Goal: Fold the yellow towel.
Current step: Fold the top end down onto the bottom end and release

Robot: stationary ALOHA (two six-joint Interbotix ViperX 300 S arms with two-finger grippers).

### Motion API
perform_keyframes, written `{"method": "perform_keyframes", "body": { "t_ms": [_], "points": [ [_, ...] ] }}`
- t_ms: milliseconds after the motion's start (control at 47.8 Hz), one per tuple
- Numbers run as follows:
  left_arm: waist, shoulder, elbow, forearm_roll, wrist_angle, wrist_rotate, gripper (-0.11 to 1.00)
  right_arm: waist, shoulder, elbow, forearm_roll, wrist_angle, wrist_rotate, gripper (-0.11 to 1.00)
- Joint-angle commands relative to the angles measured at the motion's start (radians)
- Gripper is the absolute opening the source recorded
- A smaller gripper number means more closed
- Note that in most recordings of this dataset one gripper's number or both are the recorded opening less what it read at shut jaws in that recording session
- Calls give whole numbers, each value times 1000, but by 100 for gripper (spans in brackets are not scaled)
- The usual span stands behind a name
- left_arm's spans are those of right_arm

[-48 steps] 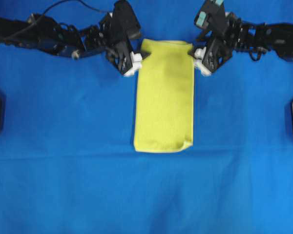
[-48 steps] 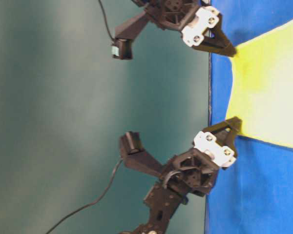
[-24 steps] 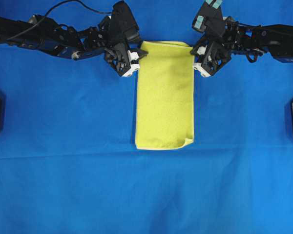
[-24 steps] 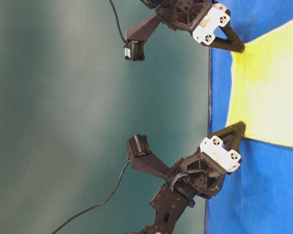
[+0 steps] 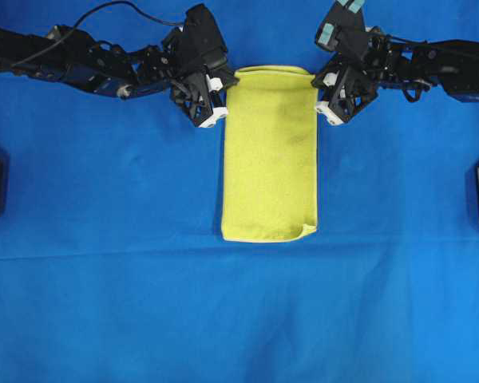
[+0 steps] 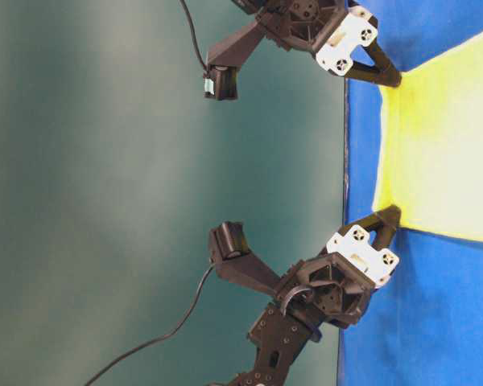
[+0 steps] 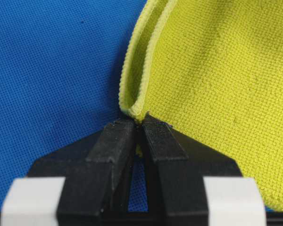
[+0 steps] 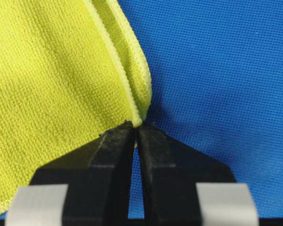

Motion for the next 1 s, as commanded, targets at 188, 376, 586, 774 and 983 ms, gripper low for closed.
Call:
{"method": "perform_keyframes", "body": {
  "t_ms": [188, 376, 586, 774, 983],
  "points": [
    [0, -129, 0, 2, 37, 26, 5, -3, -130, -8, 6, 35, 2, 4],
    [-2, -146, 11, 2, 41, 31, 5, -3, -178, 12, 8, 55, 2, 4],
    [-26, -166, 9, 2, 41, 31, 5, 18, -179, 14, 9, 54, 2, 4],
    [-72, -213, 20, 2, 75, 32, 5, 74, -207, 21, 28, 78, 3, 4],
    [-158, -268, 63, 2, 153, 29, 5, 183, -275, 40, 69, 146, 5, 4]
  ]
}}
